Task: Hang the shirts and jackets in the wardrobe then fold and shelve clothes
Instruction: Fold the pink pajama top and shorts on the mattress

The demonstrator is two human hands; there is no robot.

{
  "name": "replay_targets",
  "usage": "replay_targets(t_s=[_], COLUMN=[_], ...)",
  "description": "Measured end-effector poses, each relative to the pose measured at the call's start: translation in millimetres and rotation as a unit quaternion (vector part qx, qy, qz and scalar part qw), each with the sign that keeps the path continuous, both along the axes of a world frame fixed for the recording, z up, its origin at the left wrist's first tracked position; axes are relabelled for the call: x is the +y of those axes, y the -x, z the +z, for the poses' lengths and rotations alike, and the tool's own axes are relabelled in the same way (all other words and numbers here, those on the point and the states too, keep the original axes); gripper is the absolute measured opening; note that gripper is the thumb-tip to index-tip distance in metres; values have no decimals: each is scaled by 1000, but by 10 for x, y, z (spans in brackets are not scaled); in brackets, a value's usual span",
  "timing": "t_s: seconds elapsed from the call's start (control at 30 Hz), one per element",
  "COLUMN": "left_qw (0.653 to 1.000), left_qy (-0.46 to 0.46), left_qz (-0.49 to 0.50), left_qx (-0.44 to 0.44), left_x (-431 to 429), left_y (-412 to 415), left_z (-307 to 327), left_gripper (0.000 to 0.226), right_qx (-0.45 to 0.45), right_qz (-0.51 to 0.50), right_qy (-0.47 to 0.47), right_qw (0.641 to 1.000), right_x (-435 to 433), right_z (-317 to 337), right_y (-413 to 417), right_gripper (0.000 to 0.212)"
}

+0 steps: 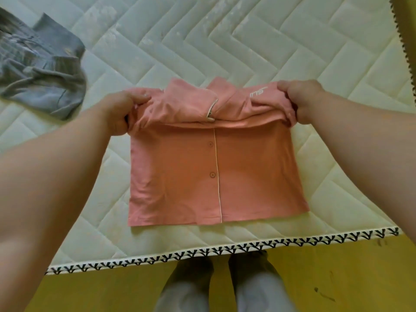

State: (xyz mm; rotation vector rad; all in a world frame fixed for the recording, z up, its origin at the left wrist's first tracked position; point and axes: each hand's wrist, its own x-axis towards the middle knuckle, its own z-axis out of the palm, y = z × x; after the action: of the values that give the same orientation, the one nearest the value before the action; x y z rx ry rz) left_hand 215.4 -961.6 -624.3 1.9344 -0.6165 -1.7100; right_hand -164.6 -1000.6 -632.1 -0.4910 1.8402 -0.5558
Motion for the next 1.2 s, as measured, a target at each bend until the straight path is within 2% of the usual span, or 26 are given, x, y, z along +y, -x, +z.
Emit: replay_targets(t_s=[0.03, 0.1, 0.17, 0.33, 0.4, 0.5, 0.57, 0.6, 0.63, 0.67, 0.7, 0.73, 0.77, 0.83, 0.87, 0.93, 1.0, 1.03, 1.07, 1.1, 1.13, 1.2], left_qw=[1000, 997, 993, 992, 993, 985, 966, 947, 912, 864, 827, 819, 836, 890, 911, 948, 973, 975, 967, 946, 909, 805], left_qy=[-23, -73, -110, -120, -115, -91, -84, -77, -56, 1, 74, 140, 180, 167, 147, 115, 60, 61, 92, 144, 210, 338], left_qz=[2, 7, 26, 25, 8, -39, -56, -49, -39, -41, -64, -111, -161, -232, -228, -141, -75, -89, -132, -192, -256, -379], left_qx=[-9, -23, -16, -4, -25, -139, -237, -309, -406, -502, -554, -546, -492, -355, -310, -260, -211, -194, -196, -218, -252, -307], left_x=[78, 241, 395, 763, 917, 1036, 1068, 1086, 1111, 1138, 1161, 1174, 1175, 1179, 1176, 1137, 1124, 1157, 1216, 1307, 1426, 1698], left_y=[-22, -53, -82, -174, -162, -78, 48, 122, 201, 282, 373, 476, 574, 737, 791, 812, 776, 751, 729, 708, 692, 665], left_z=[-114, -313, -491, -659, -690, -758, -784, -793, -788, -775, -769, -762, -770, -797, -809, -835, -840, -830, -798, -750, -709, -690], left_gripper=[27, 14, 7, 14, 21, 29, 40, 51, 57, 56, 51, 46, 44, 49, 51, 48, 53, 51, 44, 38, 33, 24], right_qx=[8, 27, 39, 27, 47, 134, 261, 340, 413, 456, 460, 428, 367, 242, 197, 135, 81, 64, 61, 68, 85, 139], right_qz=[0, -4, -5, 20, 41, 94, 132, 141, 147, 170, 210, 265, 319, 402, 419, 376, 315, 316, 341, 375, 410, 493], right_qy=[-5, -15, -21, -25, -27, -32, -52, -57, -37, 4, 55, 105, 143, 156, 137, 94, 87, 99, 118, 137, 152, 178], right_qw=[1000, 1000, 999, 999, 998, 986, 955, 928, 898, 874, 861, 858, 862, 869, 876, 912, 942, 941, 931, 915, 895, 840], right_x=[78, 228, 353, 665, 810, 936, 985, 1005, 1035, 1069, 1109, 1148, 1169, 1165, 1157, 1144, 1183, 1238, 1313, 1404, 1510, 1745], right_z=[-98, -256, -390, -487, -526, -623, -696, -680, -654, -635, -635, -643, -644, -643, -647, -658, -680, -675, -654, -637, -619, -611], right_y=[26, 78, 137, 233, 246, 222, 163, 88, 2, -97, -198, -298, -397, -577, -642, -711, -694, -660, -617, -564, -506, -373], right_gripper=[18, 40, 48, 23, 25, 45, 60, 65, 67, 65, 62, 59, 56, 57, 59, 62, 50, 41, 36, 33, 31, 31])
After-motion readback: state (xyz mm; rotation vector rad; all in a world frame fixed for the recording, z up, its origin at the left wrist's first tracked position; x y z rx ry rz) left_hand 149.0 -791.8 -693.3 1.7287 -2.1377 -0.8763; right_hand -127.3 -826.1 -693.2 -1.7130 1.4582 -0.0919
